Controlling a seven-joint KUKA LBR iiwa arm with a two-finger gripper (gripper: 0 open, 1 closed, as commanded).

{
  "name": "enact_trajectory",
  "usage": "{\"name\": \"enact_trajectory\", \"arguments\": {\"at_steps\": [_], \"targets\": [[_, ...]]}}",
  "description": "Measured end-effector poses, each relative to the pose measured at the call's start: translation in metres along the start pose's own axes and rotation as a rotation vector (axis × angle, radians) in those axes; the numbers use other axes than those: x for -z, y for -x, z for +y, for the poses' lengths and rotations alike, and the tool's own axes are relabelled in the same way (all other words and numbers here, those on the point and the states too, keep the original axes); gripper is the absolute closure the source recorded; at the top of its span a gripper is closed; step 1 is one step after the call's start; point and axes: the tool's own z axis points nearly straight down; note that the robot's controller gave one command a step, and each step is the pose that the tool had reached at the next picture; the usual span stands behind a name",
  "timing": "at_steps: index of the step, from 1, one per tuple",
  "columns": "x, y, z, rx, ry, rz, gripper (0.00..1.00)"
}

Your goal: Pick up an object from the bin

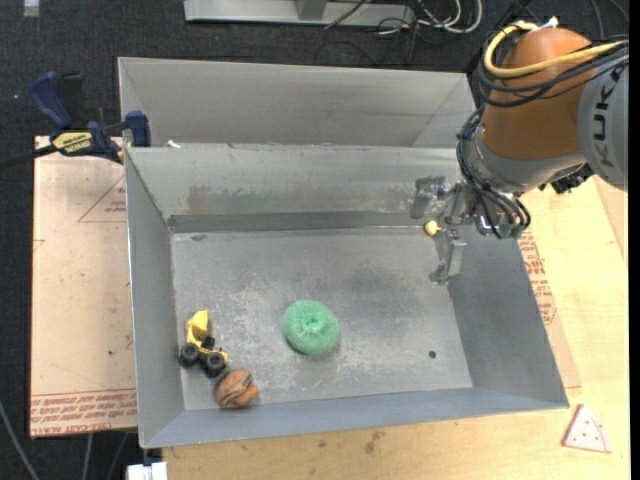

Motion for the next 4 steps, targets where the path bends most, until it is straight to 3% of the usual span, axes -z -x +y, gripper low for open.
{"name": "enact_trajectory", "arguments": {"at_steps": [1,2,3,4], "targets": [[-0.041,0.012,0.019,0.014,-0.002,-0.010,0.00],[-0.074,0.004,0.050,-0.080,0.001,0.003,0.00],[-0.120,0.021,0.075,0.043,0.000,-0.005,0.00],[-0.134,0.014,0.134,0.039,0.000,0.003,0.00]]}}
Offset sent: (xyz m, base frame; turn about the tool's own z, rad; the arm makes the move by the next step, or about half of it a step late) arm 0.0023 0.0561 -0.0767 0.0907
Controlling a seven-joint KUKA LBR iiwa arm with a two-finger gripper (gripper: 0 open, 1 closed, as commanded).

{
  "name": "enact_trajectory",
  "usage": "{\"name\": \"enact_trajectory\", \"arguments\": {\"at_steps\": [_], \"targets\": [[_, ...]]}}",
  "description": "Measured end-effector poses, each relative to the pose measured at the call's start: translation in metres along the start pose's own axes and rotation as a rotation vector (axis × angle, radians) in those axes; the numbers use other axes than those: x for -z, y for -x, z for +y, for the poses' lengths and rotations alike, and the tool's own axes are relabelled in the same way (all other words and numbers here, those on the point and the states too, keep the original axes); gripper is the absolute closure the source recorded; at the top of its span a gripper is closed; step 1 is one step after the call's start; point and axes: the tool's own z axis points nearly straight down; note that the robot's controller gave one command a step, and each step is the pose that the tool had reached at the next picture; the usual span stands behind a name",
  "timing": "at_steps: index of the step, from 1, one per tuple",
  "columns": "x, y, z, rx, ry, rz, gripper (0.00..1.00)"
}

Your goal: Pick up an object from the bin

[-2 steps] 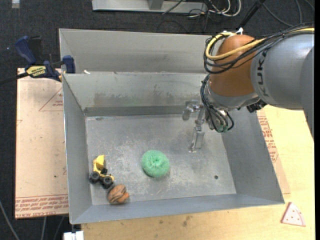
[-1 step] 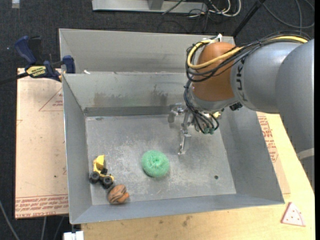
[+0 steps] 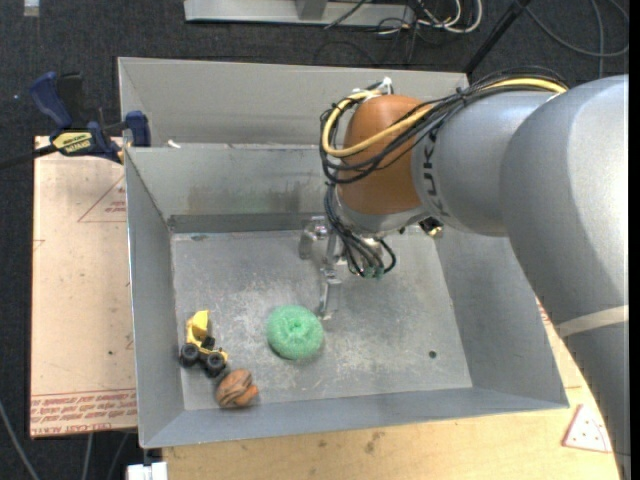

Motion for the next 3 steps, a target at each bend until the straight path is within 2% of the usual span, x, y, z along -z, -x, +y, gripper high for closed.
{"name": "enact_trajectory", "arguments": {"at_steps": [1,2,3], "targets": [[0.004,-0.018,0.039,0.097,0.003,-0.002,0.00],[0.001,-0.030,0.039,0.349,0.001,-0.003,0.00],[-0.005,-0.041,0.067,0.312,0.000,-0.002,0.00]]}}
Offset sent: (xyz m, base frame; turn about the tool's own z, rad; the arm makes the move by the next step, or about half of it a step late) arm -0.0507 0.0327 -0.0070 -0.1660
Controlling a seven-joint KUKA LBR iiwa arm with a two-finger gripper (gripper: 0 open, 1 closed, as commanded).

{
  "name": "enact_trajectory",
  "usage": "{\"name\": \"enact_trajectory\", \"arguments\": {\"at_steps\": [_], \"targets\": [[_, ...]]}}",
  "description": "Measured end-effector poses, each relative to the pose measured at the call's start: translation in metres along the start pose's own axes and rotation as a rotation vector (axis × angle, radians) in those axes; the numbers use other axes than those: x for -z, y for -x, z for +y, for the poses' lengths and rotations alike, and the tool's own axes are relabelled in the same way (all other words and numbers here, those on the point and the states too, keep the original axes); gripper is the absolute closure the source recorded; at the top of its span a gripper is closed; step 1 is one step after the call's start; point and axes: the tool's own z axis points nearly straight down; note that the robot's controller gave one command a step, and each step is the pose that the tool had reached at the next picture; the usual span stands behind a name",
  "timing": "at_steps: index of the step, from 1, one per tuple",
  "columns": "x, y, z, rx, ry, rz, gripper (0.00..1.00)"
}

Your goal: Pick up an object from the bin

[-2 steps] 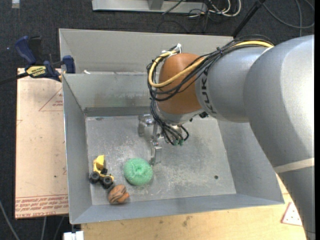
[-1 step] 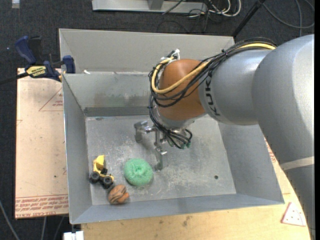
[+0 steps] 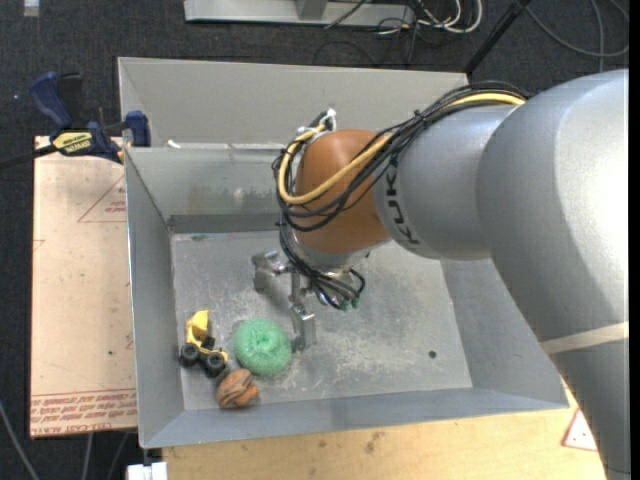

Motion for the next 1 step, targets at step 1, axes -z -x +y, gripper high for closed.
{"name": "enact_trajectory", "arguments": {"at_steps": [1], "targets": [[-0.0017,-0.0148,0.0167,0.112,0.003,-0.001,0.00]]}}
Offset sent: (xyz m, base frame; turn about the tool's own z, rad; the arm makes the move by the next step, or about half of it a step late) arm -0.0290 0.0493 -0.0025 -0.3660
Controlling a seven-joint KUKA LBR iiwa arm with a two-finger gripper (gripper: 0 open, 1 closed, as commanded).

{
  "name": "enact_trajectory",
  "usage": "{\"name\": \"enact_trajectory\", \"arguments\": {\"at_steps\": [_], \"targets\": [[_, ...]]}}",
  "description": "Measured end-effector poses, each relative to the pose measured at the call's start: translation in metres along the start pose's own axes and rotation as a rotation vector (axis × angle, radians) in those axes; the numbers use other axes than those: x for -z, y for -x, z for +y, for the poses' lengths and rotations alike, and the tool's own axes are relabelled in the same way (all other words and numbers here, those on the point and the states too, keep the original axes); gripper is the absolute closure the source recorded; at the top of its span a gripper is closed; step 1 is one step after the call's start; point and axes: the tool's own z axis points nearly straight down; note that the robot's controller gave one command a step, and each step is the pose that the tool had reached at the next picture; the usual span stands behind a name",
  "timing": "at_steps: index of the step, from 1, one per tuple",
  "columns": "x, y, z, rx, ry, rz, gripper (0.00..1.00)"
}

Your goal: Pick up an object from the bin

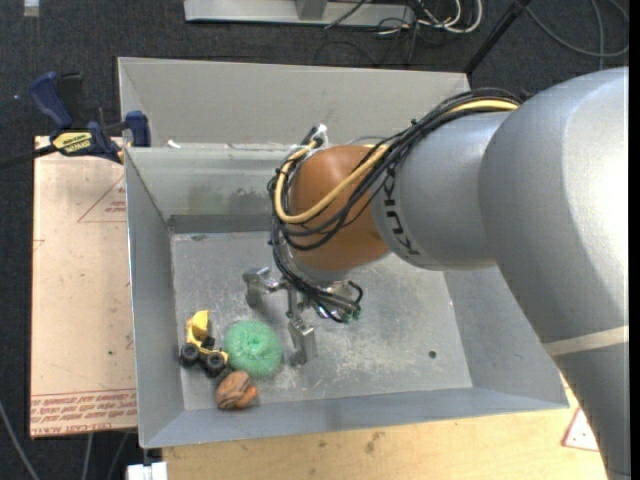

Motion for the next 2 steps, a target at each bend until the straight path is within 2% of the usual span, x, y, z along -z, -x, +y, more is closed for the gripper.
{"name": "enact_trajectory", "arguments": {"at_steps": [1,2], "targets": [[-0.0012,0.0095,0.0395,0.253,-0.002,-0.001,1.00],[-0.0012,0.0095,0.0393,0.252,-0.001,-0.001,1.00]]}}
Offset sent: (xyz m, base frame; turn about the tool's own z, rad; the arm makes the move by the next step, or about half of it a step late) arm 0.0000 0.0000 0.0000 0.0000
